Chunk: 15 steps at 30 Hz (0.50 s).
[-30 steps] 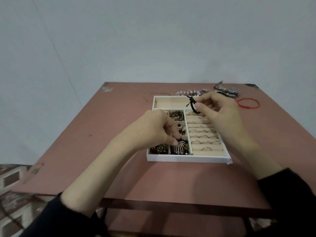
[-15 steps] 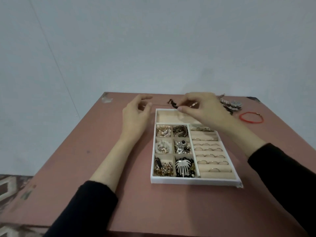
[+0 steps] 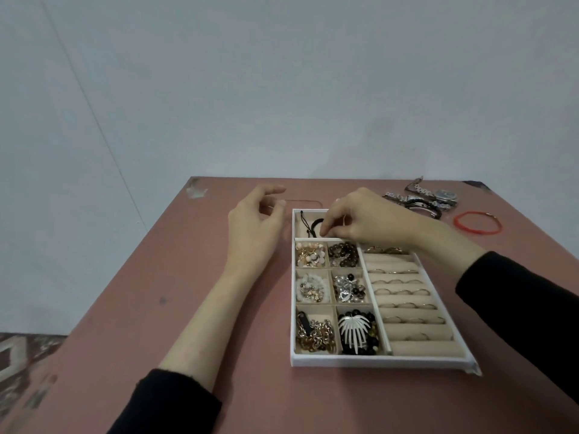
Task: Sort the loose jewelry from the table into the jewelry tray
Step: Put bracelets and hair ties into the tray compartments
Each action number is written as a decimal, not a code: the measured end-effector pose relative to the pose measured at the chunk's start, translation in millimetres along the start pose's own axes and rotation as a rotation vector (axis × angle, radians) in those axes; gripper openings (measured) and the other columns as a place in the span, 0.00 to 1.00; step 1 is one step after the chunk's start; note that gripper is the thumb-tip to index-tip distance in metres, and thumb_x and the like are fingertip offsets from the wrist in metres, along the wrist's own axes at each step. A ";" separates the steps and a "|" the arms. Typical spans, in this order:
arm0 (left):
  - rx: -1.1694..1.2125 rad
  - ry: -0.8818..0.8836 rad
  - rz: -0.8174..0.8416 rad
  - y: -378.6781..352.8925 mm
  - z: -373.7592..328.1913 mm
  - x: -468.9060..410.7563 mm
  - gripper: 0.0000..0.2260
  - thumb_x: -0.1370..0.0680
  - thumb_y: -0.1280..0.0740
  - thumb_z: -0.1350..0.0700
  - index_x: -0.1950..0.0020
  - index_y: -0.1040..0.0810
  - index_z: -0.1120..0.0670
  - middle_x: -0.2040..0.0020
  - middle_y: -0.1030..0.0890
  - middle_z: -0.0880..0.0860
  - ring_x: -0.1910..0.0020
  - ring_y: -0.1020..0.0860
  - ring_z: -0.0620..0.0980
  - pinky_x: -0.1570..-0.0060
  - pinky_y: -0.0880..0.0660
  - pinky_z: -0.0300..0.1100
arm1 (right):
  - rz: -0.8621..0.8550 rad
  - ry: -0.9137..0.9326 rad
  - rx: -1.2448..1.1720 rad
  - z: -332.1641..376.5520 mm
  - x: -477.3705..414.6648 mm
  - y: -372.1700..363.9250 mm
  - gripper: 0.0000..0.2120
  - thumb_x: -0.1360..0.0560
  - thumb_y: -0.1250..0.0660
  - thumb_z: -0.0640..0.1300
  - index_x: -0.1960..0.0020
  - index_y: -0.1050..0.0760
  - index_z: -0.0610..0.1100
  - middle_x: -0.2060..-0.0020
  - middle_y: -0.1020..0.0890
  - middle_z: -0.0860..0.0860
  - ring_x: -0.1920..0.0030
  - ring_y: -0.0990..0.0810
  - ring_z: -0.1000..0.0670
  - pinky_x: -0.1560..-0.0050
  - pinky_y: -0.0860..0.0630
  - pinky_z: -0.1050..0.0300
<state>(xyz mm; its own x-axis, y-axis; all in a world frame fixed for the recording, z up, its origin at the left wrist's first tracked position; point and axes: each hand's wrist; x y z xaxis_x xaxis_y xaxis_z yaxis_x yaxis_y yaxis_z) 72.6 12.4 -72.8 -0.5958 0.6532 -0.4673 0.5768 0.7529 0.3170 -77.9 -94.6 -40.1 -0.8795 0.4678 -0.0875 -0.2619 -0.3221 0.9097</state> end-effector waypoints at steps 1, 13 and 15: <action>0.001 0.002 0.000 -0.2 0.2 -0.2 0.08 0.25 0.34 0.59 0.51 0.21 0.47 0.64 0.22 0.43 0.65 0.26 0.32 0.62 0.33 0.22 | 0.005 -0.016 0.010 -0.8 -2.5 -0.9 0.09 0.27 0.33 0.39 0.56 0.16 0.50 0.61 0.17 0.57 0.63 0.19 0.52 0.60 0.22 0.54; 0.001 0.020 0.003 0.2 1.6 -0.3 0.08 0.25 0.34 0.60 0.51 0.20 0.49 0.64 0.22 0.44 0.65 0.26 0.35 0.62 0.33 0.22 | 0.021 -0.059 0.050 11.7 -17.9 -7.6 0.20 0.32 0.41 0.31 0.54 0.16 0.48 0.60 0.16 0.50 0.68 0.22 0.50 0.68 0.28 0.63; 0.000 0.026 0.002 0.7 1.6 -0.3 0.08 0.25 0.34 0.60 0.51 0.21 0.48 0.64 0.22 0.44 0.65 0.26 0.35 0.62 0.33 0.22 | 0.020 -0.039 0.075 16.2 -19.0 -8.9 0.21 0.32 0.42 0.31 0.50 0.17 0.48 0.60 0.19 0.55 0.63 0.23 0.56 0.64 0.30 0.66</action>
<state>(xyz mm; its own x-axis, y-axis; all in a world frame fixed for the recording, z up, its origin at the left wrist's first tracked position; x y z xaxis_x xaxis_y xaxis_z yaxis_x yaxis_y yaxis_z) 74.1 12.5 -73.7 -0.6085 0.6568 -0.4454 0.5782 0.7514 0.3180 -52.4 -87.2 -39.9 -0.8677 0.4941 -0.0540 -0.2124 -0.2702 0.9391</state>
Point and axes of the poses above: each hand's wrist, its own x-axis away from the middle knuckle, its own y-axis out of the back of the hand, z = x × y
